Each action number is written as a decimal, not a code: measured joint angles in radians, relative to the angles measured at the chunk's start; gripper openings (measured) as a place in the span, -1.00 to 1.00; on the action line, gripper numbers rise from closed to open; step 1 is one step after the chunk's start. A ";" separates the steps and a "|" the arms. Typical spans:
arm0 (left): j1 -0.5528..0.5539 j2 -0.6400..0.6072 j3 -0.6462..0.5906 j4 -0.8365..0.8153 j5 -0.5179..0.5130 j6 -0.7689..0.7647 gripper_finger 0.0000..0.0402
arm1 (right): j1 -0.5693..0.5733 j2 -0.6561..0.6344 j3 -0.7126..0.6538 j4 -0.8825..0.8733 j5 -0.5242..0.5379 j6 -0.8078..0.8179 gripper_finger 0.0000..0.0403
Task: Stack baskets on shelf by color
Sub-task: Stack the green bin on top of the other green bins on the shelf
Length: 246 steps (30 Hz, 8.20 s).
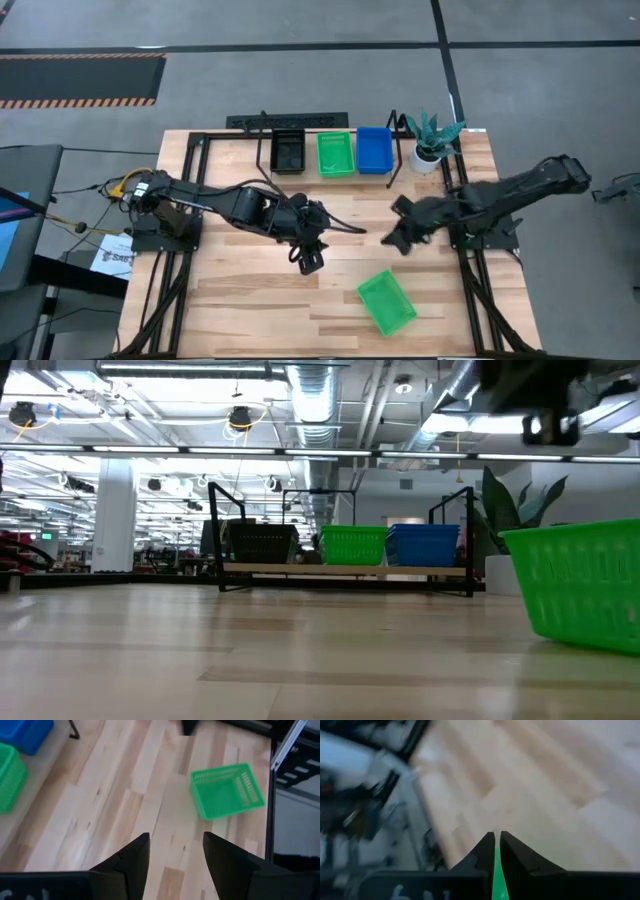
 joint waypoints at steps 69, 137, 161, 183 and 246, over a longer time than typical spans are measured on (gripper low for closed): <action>0.190 0.030 -0.555 0.546 -0.035 -0.288 0.16 | 0.487 0.204 0.130 -0.364 0.373 0.109 -0.74; 0.133 0.227 -0.544 0.647 0.030 -0.288 -0.57 | 0.495 0.212 0.130 -0.393 0.377 0.177 -0.74; 0.176 0.226 -0.199 0.263 0.050 -0.066 -1.00 | 0.504 0.212 0.130 -0.394 0.377 0.189 -0.74; 0.374 0.225 0.299 -0.083 0.153 0.320 -1.00 | 0.579 0.212 0.130 -0.411 0.376 0.295 -0.74; 0.906 0.435 0.408 -0.051 0.469 1.073 -1.00 | -0.405 -0.021 0.130 -0.355 0.212 -0.607 -0.74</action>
